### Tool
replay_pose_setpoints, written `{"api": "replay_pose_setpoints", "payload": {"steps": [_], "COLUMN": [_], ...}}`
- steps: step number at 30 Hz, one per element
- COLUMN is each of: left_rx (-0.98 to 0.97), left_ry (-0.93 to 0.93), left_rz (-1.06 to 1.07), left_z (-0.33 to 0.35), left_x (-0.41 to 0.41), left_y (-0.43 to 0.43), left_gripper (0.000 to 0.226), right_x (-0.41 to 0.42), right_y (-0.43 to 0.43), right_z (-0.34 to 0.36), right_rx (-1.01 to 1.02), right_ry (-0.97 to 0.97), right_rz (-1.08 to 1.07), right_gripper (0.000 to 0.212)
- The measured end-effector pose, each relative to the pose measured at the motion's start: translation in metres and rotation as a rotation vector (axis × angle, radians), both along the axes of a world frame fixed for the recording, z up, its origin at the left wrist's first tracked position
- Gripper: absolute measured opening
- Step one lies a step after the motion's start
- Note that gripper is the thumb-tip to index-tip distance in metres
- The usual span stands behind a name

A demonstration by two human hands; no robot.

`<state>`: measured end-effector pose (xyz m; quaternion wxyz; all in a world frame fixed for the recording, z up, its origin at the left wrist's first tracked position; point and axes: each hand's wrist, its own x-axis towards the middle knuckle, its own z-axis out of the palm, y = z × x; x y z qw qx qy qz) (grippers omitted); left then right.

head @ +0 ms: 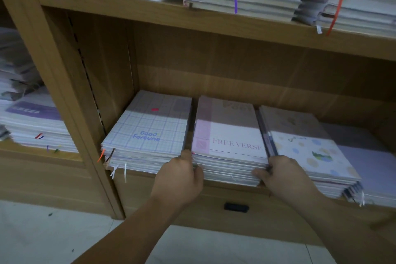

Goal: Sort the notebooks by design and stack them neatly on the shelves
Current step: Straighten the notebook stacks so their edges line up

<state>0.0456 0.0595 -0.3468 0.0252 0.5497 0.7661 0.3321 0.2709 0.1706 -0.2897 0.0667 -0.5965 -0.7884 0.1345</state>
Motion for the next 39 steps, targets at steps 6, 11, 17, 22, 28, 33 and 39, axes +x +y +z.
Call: {"api": "replay_pose_setpoints", "payload": {"steps": [6,11,17,22,28,33,39], "left_rx": [0.012,-0.038,-0.115,-0.14,-0.149,-0.168,-0.159], "left_ry": [0.015,0.048,0.083,0.073,-0.01,-0.032,-0.036], "left_rz": [-0.039,-0.008,0.008,0.018,-0.136,-0.251,-0.349], "left_z": [-0.001,0.007,0.01,0.016,0.022,0.025,0.027], "left_x": [0.001,0.002,-0.004,0.004,0.024,0.081,0.16], "left_y": [-0.001,0.0,-0.001,-0.014,-0.043,-0.035,0.018], "left_gripper": [0.03,0.034,0.025,0.03,0.012,0.015,0.017], "right_x": [0.001,0.002,0.002,0.01,0.024,0.079,0.142], "right_y": [0.0,0.003,0.0,-0.001,-0.017,-0.004,0.024], "right_z": [0.001,0.004,0.0,0.009,0.029,0.03,0.023], "right_rx": [-0.036,-0.052,-0.041,0.012,0.049,-0.059,-0.088], "right_ry": [0.009,-0.054,-0.035,-0.067,-0.039,0.041,-0.018], "right_rz": [0.024,0.076,0.089,0.086,0.155,0.187,-0.026], "right_gripper": [0.036,0.037,0.037,0.037,0.04,0.063,0.053]}}
